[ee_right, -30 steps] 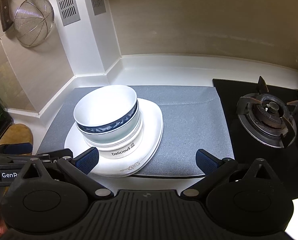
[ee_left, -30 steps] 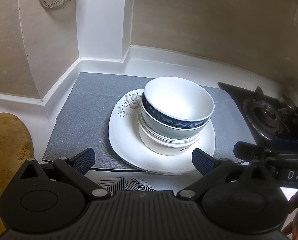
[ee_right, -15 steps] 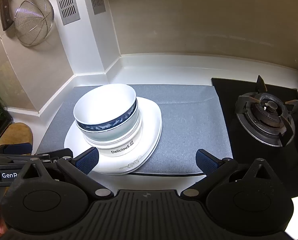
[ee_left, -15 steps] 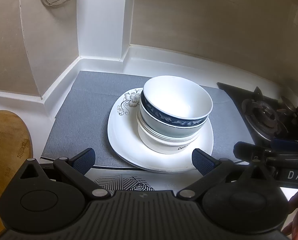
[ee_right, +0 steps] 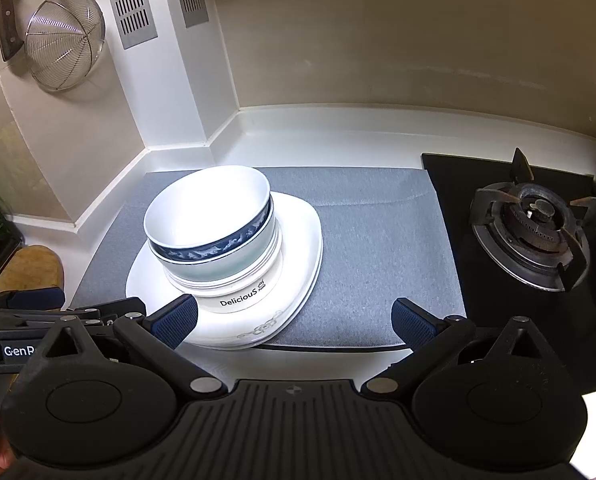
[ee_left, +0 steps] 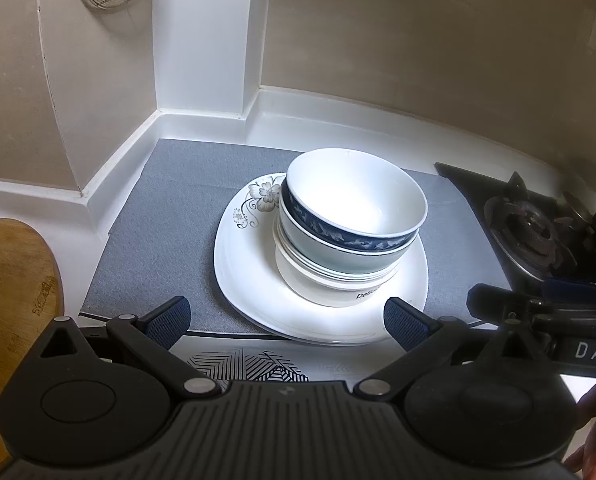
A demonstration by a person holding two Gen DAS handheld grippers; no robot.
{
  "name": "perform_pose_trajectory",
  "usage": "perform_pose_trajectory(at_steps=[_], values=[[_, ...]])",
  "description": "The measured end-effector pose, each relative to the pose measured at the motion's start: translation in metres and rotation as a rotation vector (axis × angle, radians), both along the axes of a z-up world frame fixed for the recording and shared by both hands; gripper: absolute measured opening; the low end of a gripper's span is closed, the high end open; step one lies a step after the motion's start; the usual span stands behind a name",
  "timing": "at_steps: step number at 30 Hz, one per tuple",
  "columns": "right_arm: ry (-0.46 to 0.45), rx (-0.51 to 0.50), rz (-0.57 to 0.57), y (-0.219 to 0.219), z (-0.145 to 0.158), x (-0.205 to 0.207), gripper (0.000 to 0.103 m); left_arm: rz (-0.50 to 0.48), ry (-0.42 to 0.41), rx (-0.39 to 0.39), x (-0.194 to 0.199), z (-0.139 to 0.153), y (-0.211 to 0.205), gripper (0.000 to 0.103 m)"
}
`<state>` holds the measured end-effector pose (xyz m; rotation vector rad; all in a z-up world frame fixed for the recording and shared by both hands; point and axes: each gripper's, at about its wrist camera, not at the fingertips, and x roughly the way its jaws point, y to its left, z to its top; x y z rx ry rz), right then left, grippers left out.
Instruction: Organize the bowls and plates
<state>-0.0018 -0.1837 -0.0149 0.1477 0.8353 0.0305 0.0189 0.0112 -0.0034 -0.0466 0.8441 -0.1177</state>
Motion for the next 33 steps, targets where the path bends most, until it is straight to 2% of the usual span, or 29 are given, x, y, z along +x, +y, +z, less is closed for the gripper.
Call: perform_pose_trajectory(at_steps=[33], values=[[-0.001,-0.001,0.011,0.008,-0.002,0.006,0.102,0.004,0.002,-0.007,0.009,-0.001,0.015,0.103]])
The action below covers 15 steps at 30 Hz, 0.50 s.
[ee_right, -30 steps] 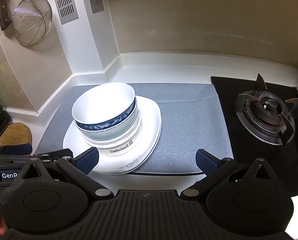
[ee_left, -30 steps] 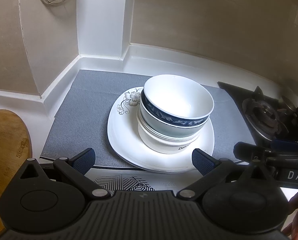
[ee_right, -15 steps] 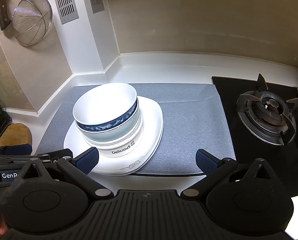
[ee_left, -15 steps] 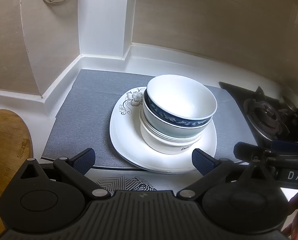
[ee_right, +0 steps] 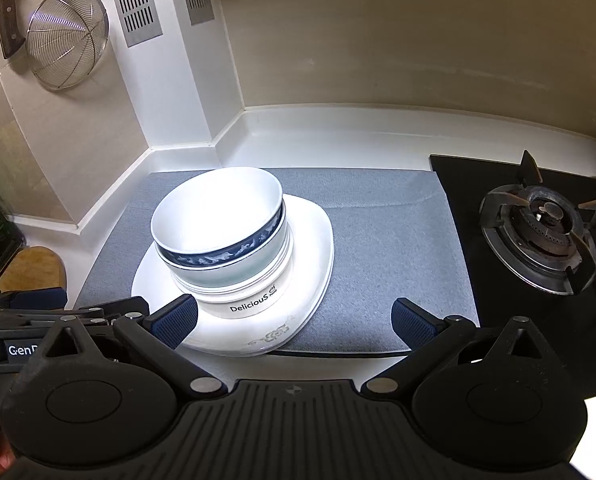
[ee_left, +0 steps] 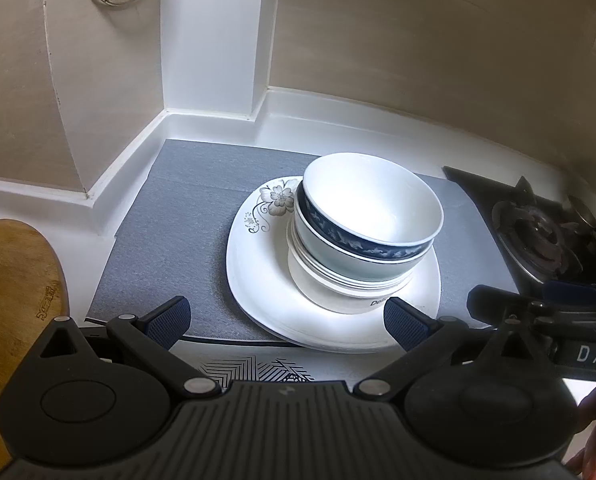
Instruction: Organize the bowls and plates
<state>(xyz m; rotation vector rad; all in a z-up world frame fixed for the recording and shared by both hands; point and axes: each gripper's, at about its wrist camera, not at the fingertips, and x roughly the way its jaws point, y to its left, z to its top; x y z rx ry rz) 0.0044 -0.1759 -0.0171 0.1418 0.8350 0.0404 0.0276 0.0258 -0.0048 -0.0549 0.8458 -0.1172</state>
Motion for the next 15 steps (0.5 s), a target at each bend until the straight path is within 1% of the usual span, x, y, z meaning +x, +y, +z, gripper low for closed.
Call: perform_pose_trajectory(at_steps=[15], values=[[0.011,-0.008,0.011,0.0073,-0.0018,0.0088,0.102,0.007,0.007,-0.015,0.0085,-0.0025,0.0097,0.103]])
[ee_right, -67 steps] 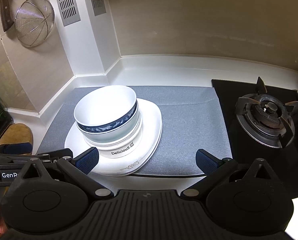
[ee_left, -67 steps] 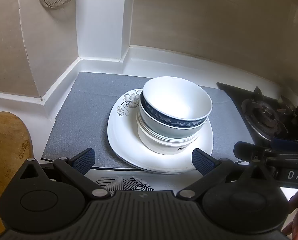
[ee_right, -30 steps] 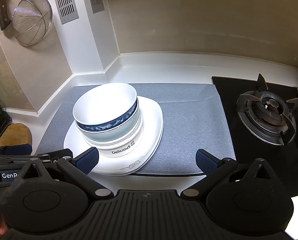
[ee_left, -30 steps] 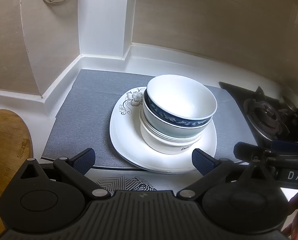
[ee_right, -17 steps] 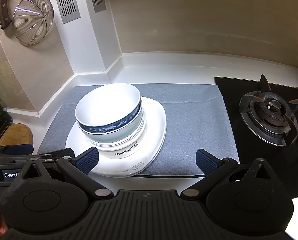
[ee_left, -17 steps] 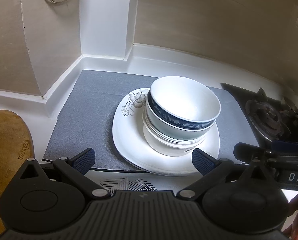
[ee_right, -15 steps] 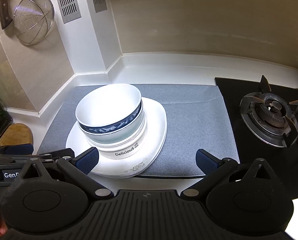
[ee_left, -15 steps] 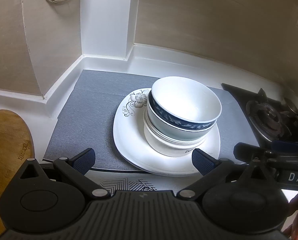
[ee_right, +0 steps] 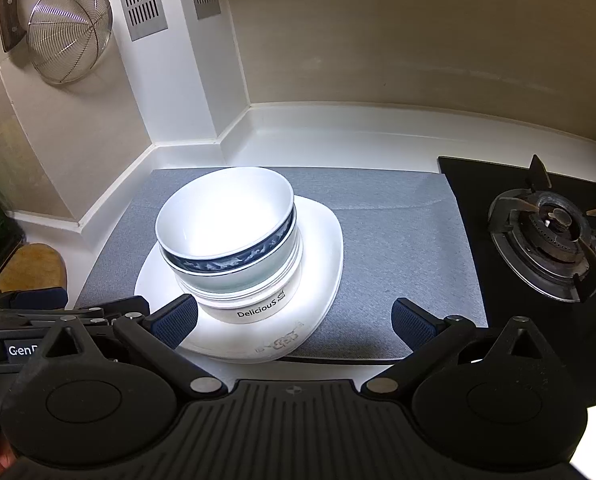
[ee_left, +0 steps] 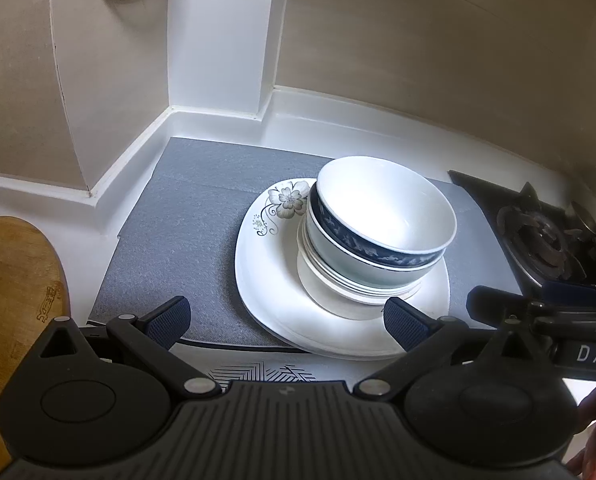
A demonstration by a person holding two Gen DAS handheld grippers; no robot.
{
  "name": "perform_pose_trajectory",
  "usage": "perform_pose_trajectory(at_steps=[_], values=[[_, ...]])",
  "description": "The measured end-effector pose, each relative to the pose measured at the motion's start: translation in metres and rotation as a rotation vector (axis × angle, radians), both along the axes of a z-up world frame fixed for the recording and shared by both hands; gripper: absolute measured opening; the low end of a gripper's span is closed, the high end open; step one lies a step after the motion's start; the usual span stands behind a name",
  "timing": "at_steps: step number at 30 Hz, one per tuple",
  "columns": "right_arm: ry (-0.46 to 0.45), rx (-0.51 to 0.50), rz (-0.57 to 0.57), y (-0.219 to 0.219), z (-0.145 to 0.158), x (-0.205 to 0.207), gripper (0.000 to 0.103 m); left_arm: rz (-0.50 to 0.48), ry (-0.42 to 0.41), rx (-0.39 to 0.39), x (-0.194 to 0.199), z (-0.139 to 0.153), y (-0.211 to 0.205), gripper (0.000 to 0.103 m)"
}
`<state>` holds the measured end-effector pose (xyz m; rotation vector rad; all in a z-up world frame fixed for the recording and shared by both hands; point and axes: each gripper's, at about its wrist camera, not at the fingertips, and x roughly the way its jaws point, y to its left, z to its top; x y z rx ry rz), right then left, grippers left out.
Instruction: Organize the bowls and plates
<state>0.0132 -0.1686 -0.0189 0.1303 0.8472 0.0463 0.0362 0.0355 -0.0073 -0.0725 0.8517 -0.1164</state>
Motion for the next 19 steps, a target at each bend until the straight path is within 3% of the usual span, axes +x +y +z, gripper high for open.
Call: perform_pose_trajectory(at_steps=[19], values=[[0.019,-0.048,0.039,0.014,0.007,0.017,0.102,0.036,-0.003,-0.064,0.008,-0.005,0.017,0.103]])
